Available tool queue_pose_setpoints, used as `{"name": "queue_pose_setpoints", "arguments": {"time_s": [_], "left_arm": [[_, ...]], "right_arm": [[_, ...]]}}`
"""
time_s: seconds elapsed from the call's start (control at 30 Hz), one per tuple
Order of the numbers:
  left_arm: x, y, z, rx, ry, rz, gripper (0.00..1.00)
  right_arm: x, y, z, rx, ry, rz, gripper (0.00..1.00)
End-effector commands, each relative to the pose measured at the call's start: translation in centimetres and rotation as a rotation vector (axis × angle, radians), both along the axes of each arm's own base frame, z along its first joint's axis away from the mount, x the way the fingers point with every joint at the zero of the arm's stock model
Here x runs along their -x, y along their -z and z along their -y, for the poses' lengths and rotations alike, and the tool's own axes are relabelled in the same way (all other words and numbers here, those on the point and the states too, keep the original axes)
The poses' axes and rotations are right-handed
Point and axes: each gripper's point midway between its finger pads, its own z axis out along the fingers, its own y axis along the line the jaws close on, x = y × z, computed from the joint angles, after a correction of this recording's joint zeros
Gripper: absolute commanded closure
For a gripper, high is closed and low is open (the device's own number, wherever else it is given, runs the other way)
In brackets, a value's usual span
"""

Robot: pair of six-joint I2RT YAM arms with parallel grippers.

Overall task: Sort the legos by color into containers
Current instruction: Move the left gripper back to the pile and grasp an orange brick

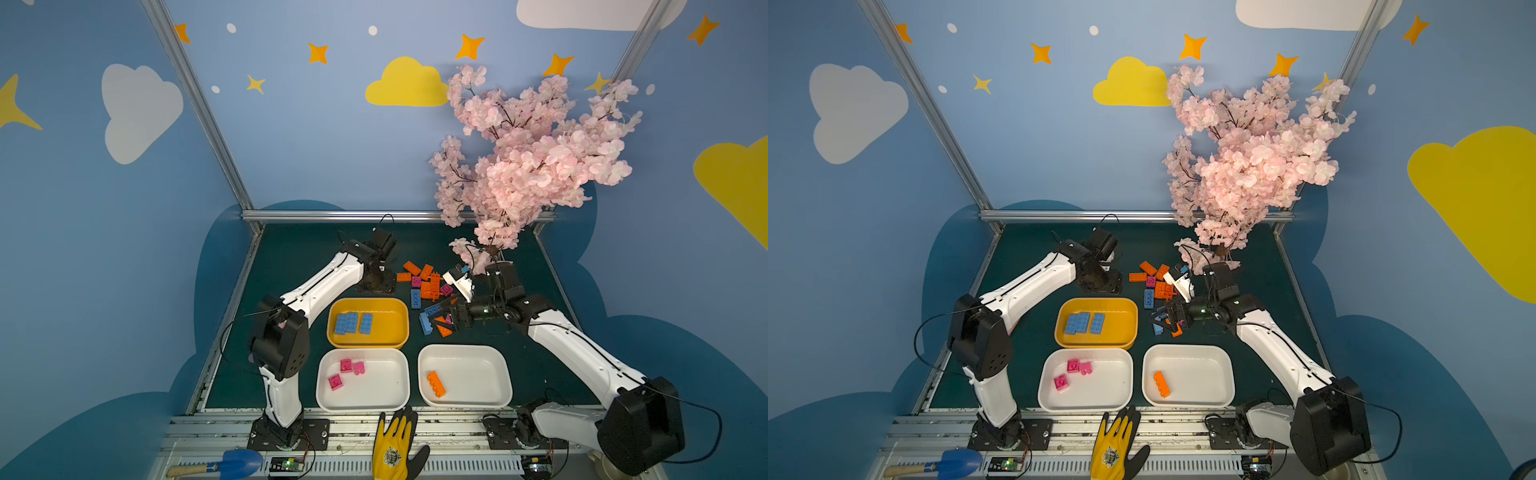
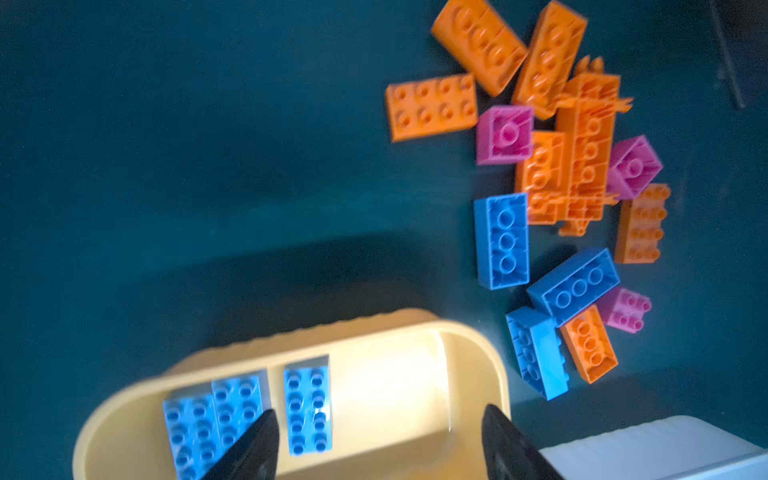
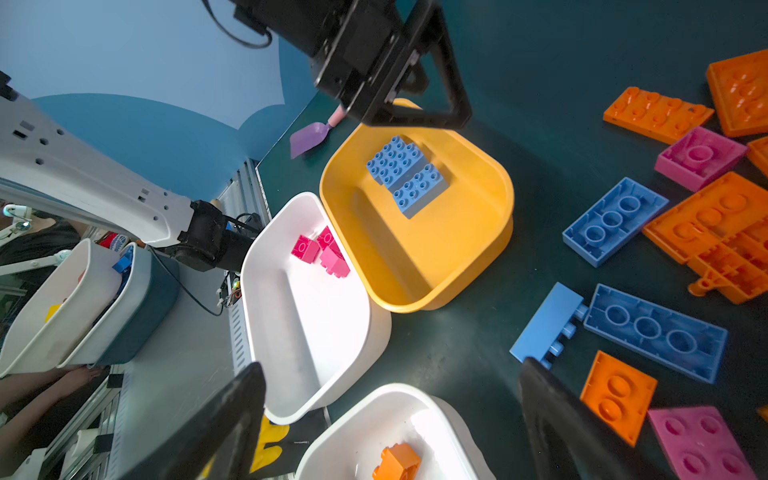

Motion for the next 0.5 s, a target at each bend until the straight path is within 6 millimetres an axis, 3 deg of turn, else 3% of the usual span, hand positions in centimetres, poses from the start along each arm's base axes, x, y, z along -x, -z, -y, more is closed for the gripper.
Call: {"name": "queue_pose_setpoints", "arguments": {"time_s": [0.0, 0.2, 0.33, 0.47], "left_arm": [[-2.6, 1.7, 0.9, -0.049, 0.170, 0.029, 0.24], [-8.1, 4.3, 3.0, -0.075, 0.409, 0.127, 0.25], [-9.6, 6.4, 4.2, -0.082, 0.567, 0.169, 0.25], [-11.0, 7.7, 4.0, -0.124, 0.681, 0.196, 0.25]], "right_arm": [[-0.5, -1.1, 0.5, 0.000, 0.018, 0.039, 0.07], [-1.1, -1.2, 1.4, -0.003, 0.045, 0.041, 0.07], [-1.2, -1.3, 2.0, -0.003, 0.063, 0.042, 0.06], [-1.1, -1.5, 2.4, -0.006, 0.066, 0.035, 0.06]]}}
